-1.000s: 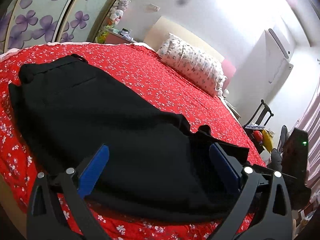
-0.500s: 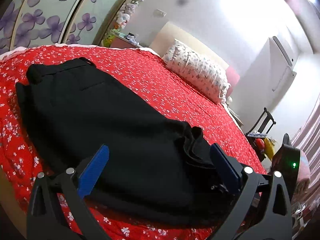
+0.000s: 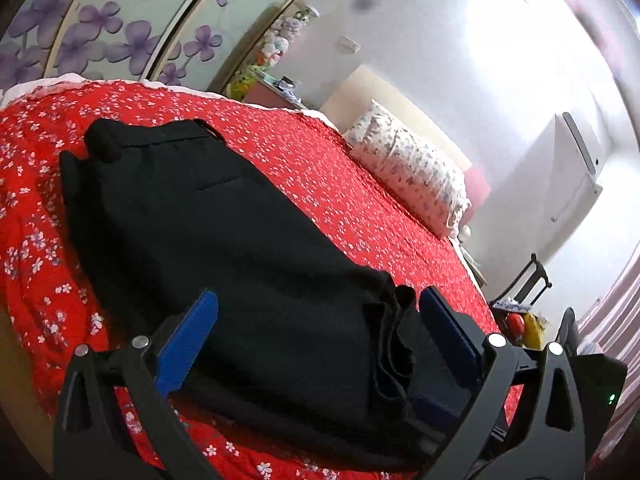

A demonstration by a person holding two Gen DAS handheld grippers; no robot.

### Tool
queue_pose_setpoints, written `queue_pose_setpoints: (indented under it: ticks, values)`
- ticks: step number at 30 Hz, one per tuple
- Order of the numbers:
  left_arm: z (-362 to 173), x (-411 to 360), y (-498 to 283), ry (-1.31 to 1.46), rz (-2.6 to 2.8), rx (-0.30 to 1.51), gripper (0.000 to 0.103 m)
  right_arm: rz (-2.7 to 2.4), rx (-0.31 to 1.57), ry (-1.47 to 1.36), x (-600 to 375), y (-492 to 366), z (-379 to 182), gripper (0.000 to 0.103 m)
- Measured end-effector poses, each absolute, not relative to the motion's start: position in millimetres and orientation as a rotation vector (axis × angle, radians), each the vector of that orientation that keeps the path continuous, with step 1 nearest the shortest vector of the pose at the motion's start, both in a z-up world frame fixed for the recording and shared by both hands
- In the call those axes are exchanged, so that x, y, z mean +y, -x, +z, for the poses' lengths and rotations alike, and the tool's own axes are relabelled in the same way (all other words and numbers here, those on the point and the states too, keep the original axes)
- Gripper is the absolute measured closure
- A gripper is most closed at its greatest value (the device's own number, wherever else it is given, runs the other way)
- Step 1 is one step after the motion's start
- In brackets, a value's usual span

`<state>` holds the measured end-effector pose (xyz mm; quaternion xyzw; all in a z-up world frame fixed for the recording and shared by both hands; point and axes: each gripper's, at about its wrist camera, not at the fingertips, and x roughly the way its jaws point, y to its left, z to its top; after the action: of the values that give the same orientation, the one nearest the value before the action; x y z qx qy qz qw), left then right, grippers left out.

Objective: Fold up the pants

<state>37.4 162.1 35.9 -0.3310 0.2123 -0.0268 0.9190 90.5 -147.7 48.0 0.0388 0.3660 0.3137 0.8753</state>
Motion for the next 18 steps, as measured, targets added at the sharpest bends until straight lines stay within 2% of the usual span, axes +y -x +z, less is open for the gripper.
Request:
queue_pose_setpoints:
  ticks: [4, 7, 13, 15, 18]
  values:
    - [37.1, 164.7, -34.5, 0.686, -0.043, 0.418, 0.002, 0.666, 0.742, -0.203, -158.3, -102.7, 49.4, 0.033]
    - [36.8, 168.7, -29.5, 0.697, -0.024, 0.397, 0.002, 0.674, 0.85, -0.162, -146.5, -116.4, 29.5, 0.033]
    - [34.3, 179.5, -28.8, 0.751, -0.004, 0.389, 0.002, 0.661, 0.743, -0.194, -152.5, -109.9, 43.4, 0.033]
    - [33.0, 181.0, -29.2, 0.761, -0.006, 0.393, 0.002, 0.702, 0.87, -0.175, -144.9, -122.4, 29.0, 0.032]
    - [31.9, 181.1, -29.8, 0.762, -0.006, 0.401, 0.002, 0.726, 0.859, -0.1, -139.2, -111.9, 29.8, 0.032]
